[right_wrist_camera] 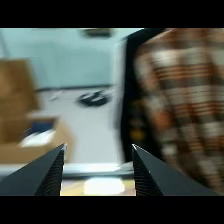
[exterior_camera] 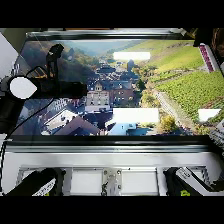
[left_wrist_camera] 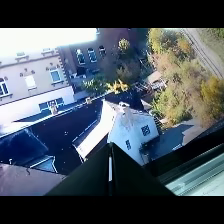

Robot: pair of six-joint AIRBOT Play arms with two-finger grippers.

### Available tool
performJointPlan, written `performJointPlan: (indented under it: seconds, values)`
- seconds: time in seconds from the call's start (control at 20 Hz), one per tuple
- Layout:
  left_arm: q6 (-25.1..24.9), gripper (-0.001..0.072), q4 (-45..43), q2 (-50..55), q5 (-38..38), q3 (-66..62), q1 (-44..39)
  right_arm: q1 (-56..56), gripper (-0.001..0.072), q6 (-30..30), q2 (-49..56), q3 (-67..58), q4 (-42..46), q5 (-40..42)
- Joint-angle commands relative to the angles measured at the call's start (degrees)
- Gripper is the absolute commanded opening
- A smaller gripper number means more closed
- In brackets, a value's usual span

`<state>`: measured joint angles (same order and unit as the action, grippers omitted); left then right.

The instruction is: Fold the clothes and pants, and hang the long-sleeved shirts on hangers.

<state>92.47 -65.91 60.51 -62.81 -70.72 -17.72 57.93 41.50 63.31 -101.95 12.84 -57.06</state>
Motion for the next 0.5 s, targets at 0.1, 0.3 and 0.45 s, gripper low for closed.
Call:
performJointPlan:
  seconds: [0.1, 0.3, 0.45]
  values:
    - [0.0, 0.0012, 0.1, 0.0, -0.3, 0.0, -0.1, -22.7, 0.0438, 3.3, 0.8, 0.6, 8.9, -22.4]
    - [0.0, 0.0011, -0.2, 0.0, -0.2, 0.0, -3.7, -49.7, 0.0437, 10.5, 0.5, 9.5, 30.0, -23.1]
    - [0.0, 0.0012, -0.2, 0.0, 0.0, 0.0, -6.7, -63.6, 0.0437, 10.9, 0.6, 18.9, 35.9, -19.9]
